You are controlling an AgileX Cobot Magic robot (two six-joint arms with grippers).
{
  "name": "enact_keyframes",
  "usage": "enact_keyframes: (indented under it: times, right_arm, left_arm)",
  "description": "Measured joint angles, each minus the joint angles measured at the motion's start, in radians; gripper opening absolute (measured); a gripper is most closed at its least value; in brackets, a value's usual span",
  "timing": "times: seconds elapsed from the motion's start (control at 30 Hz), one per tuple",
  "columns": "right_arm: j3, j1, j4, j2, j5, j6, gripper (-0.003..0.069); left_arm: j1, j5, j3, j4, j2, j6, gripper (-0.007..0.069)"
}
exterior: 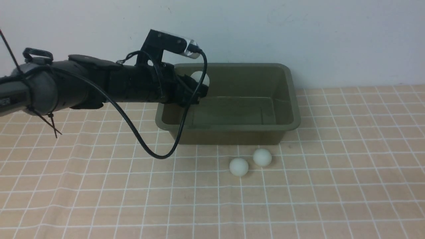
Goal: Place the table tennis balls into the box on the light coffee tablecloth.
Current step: 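Drop the ball into the bin, then reach for and grasp a ping pong ball on the table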
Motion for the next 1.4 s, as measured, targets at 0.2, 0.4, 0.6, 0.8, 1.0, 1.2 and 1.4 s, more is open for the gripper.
enact_keyframes:
  times: [0.2,0.4,0.6,0.8,1.0,1.2,1.4]
  right_arm:
    - [0.0,0.0,0.001,0.0,0.0,-0.002,0.0263]
    - [0.0,0.0,0.015,0.0,0.0,-0.025,0.0263]
    - [0.0,0.0,0.104,0.0,0.0,-0.13,0.0263]
    - [0.0,0.0,0.311,0.004,0.0,-0.419,0.0263]
    - [-0.014,0.0,0.493,0.119,0.076,-0.731,0.0263]
    - [-0.132,0.0,0.501,0.311,0.208,-0.887,0.0263]
    - [-0.296,0.0,0.491,0.51,0.327,-0.953,0.0263]
  left_arm:
    - [0.011,0.006,-0.002,0.019,0.001,-0.038,0.0386]
    - [0.028,0.062,-0.003,0.18,-0.143,-0.171,0.0427]
    - [0.054,0.239,-0.005,0.485,-0.363,-0.381,0.0321]
    - [0.054,0.453,-0.006,0.648,-0.524,-0.533,0.0217]
    - [0.054,0.674,-0.006,0.858,-0.665,-0.727,0.0182]
    - [0.054,0.768,-0.006,1.103,-0.751,-0.981,0.0182]
    - [0.054,0.789,-0.006,1.328,-0.813,-1.162,0.0203]
